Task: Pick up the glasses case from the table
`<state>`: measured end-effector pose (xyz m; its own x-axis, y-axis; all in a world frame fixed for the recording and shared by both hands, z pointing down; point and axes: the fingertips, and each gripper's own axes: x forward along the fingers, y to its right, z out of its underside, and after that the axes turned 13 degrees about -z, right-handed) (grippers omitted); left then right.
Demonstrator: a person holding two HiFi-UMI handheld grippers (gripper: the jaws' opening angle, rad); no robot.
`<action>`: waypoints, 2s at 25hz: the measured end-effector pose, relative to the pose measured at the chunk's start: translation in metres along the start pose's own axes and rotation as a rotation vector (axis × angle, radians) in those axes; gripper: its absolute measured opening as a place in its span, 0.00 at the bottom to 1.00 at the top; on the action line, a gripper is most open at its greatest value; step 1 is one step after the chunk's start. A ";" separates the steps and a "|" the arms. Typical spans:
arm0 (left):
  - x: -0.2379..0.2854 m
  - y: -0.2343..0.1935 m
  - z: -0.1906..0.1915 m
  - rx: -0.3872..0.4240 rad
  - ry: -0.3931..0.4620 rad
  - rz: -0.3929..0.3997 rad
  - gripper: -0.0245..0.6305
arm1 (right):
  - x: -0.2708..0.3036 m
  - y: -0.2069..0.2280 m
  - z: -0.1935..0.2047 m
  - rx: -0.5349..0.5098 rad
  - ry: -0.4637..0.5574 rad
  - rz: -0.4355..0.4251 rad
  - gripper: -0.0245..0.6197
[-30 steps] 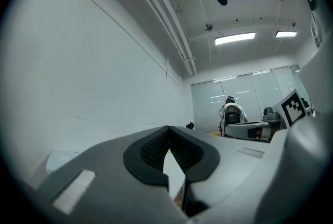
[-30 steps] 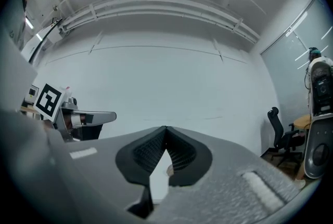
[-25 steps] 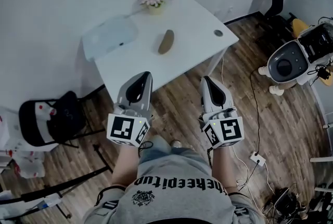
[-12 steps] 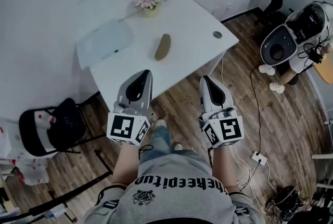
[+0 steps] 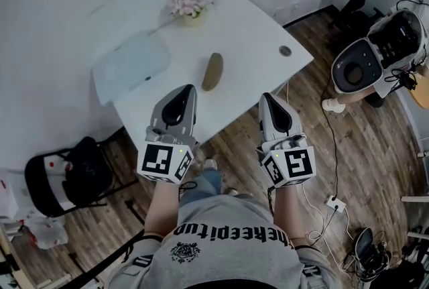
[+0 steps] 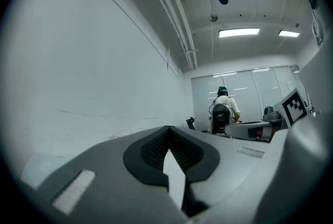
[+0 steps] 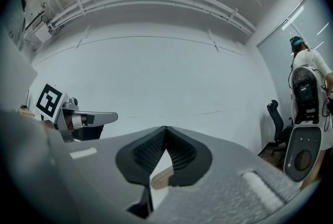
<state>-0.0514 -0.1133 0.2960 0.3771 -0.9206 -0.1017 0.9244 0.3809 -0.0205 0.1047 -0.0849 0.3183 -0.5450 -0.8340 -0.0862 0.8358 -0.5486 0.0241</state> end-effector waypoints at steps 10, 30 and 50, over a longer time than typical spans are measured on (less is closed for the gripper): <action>0.058 -0.035 0.021 -0.016 -0.042 0.033 0.07 | 0.055 0.022 0.012 0.007 -0.024 0.044 0.04; 0.122 -0.067 0.087 -0.023 -0.220 0.088 0.07 | 0.108 0.058 0.068 0.074 -0.164 0.138 0.04; 0.160 -0.049 0.170 0.012 -0.471 0.007 0.20 | 0.140 0.110 0.116 0.154 -0.295 0.029 0.04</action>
<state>-0.0262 -0.2936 0.4499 0.3657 -0.8579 0.3609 0.9214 0.3886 -0.0099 0.1121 -0.2687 0.4248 -0.5363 -0.8180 0.2080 0.8433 -0.5085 0.1741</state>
